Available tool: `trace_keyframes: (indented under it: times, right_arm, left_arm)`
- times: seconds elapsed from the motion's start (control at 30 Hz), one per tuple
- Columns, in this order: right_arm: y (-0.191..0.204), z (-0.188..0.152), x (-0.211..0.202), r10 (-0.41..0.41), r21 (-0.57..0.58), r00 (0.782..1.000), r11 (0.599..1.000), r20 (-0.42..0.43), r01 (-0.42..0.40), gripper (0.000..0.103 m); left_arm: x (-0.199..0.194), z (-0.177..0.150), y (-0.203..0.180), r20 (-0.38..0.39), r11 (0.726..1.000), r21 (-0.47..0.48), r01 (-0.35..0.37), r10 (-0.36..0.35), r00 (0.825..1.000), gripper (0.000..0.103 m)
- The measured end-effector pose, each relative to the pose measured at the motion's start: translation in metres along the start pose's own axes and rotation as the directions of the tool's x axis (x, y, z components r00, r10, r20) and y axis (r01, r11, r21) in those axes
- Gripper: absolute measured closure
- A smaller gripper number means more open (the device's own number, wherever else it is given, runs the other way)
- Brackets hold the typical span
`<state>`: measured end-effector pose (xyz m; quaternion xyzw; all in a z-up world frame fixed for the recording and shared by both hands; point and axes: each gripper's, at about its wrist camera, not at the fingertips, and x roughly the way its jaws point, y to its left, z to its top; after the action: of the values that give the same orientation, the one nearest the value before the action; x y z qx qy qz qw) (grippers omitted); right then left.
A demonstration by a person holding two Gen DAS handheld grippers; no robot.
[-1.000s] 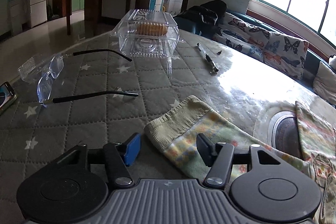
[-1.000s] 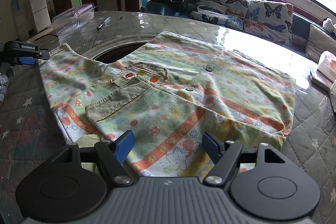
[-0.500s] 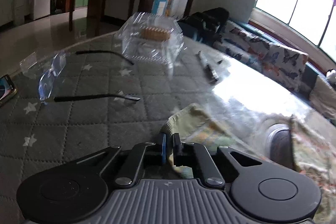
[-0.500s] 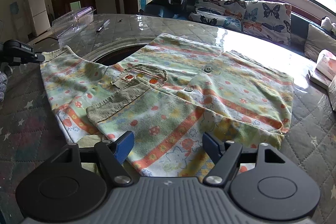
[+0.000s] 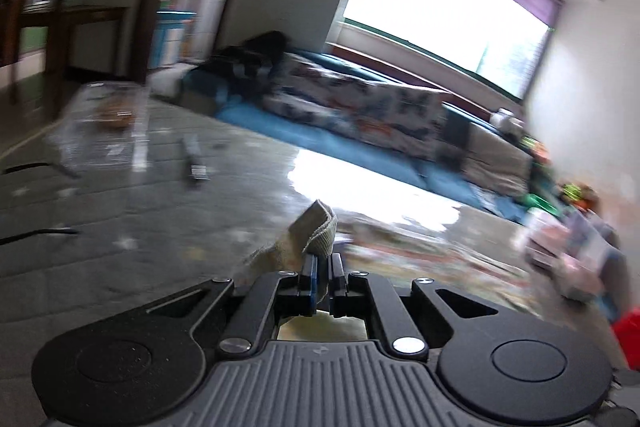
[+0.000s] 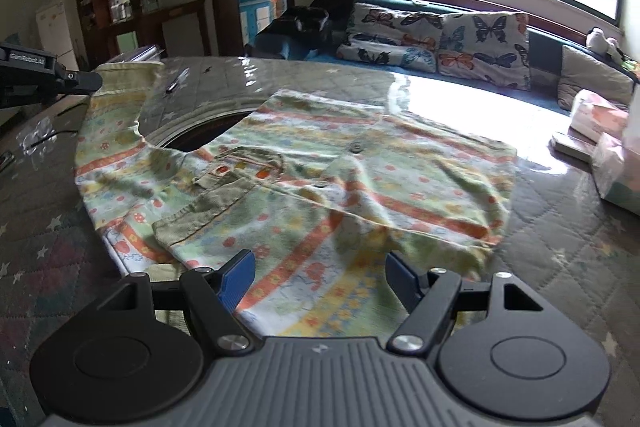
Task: Fold clothes
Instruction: 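Grasp the corduroy cuff with the left tool and lift it, then lay the sleeve across the shirt body with the left tool and open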
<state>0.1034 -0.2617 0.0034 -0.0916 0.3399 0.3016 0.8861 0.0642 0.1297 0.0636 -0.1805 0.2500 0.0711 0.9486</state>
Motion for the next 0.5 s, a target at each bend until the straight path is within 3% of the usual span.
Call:
trace_keyframes:
  times: [0.23, 0.5]
  right_arm:
    - [-0.025, -0.011, -0.016, -0.037, 0.067, 0.999, 0.997, 0.025, 0.036, 0.029]
    - [-0.047, -0.021, -0.028, -0.078, 0.132, 0.996, 0.989, 0.035, 0.073, 0.029]
  left_arm:
    - [0.004, -0.013, -0.071, -0.069, 0.980, 0.064, 0.189, -0.184, 0.980, 0.098]
    - [0.016, -0.039, -0.133, -0.153, 0.934, 0.113, 0.339, -0.320, 0.935, 0.098]
